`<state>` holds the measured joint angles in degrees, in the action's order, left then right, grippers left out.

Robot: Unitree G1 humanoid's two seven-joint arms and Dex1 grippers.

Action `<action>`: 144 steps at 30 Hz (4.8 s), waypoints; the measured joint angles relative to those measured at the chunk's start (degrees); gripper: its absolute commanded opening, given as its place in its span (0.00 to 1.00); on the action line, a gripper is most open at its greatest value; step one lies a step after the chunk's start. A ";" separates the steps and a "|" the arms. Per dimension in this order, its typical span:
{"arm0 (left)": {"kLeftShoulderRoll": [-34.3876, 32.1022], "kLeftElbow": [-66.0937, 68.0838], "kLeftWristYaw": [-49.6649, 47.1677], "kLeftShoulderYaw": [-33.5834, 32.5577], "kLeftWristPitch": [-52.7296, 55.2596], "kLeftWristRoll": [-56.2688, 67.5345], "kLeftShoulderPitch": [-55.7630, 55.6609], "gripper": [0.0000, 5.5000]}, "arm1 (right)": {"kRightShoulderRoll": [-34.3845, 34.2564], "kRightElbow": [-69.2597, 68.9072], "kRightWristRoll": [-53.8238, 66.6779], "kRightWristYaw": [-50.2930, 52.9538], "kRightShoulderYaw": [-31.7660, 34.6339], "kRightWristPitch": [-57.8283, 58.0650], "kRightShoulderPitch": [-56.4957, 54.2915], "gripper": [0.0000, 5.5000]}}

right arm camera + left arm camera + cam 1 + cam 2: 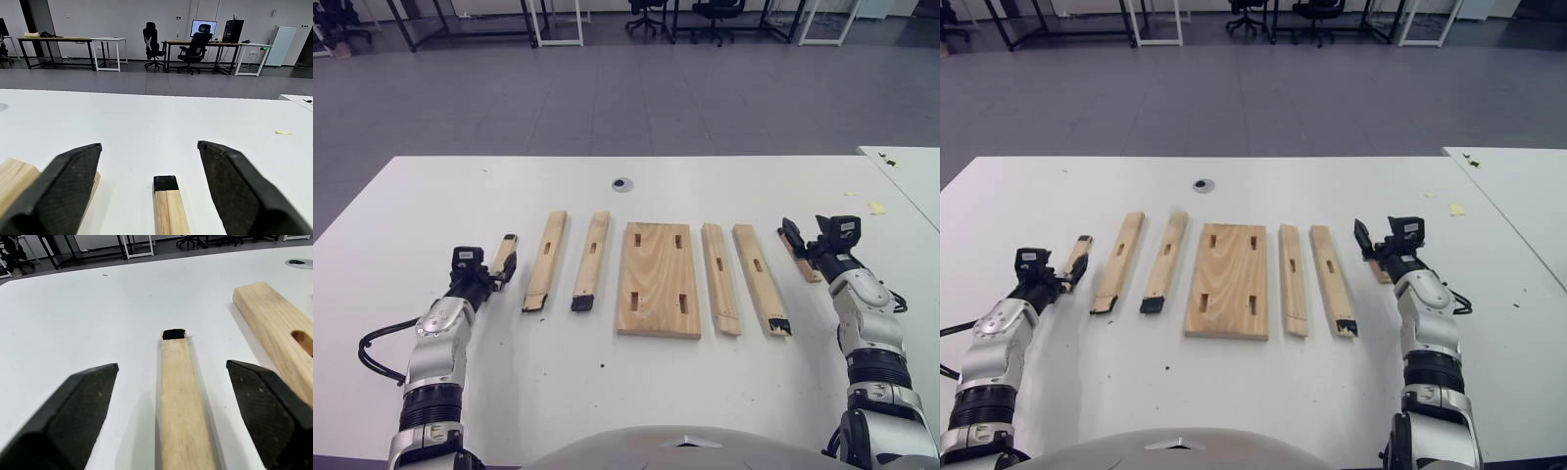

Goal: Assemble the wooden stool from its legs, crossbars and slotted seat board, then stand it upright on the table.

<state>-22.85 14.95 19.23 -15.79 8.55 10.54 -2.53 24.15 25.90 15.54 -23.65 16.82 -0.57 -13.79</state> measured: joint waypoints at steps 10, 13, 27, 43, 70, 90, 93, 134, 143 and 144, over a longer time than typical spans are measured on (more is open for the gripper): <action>-1.92 -1.19 0.63 1.69 6.15 -1.68 0.24 0.54 | -0.24 -0.09 0.04 0.63 -0.10 -0.01 0.00 0.67; -2.42 -3.47 1.29 1.80 9.68 -1.57 1.05 0.46 | -0.59 -0.29 0.04 0.82 -0.20 0.00 0.01 0.67; -4.91 -10.20 4.59 1.98 17.08 0.57 4.05 0.23 | -0.65 -2.30 0.25 2.13 -0.88 1.79 0.07 0.67; 13.68 -23.92 12.40 22.44 -0.27 5.58 -20.99 0.23 | -21.53 -33.22 42.91 16.16 -4.85 47.74 -22.52 0.63; 9.19 -21.82 11.22 22.77 -5.14 -1.96 -17.39 0.53 | -11.73 -43.87 41.96 31.69 0.65 44.77 -9.95 0.08; 9.11 -20.59 4.27 14.38 -3.87 -1.28 -11.26 0.57 | -16.26 -40.15 24.96 15.81 -1.27 25.95 13.17 0.08; 9.12 -20.59 4.25 14.38 -3.87 -1.28 -11.25 0.57 | -16.97 -40.16 24.68 15.85 -1.26 25.02 13.57 0.08; 9.53 -20.79 2.50 17.27 -5.01 -3.46 -8.94 0.57 | -13.04 -38.37 13.97 9.29 -4.32 18.79 13.50 0.08; 9.80 -20.79 2.47 17.42 -5.26 -3.74 -8.77 0.57 | -20.37 -44.69 23.59 16.00 -1.79 23.46 13.22 0.08; 9.80 -20.79 2.47 17.45 -5.26 -3.86 -8.69 0.57 | -21.95 -44.67 23.97 17.31 -1.78 23.87 14.63 0.08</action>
<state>-13.05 -5.84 21.70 1.65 3.29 6.68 -11.21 2.20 -18.77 39.52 -6.35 15.04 23.30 0.84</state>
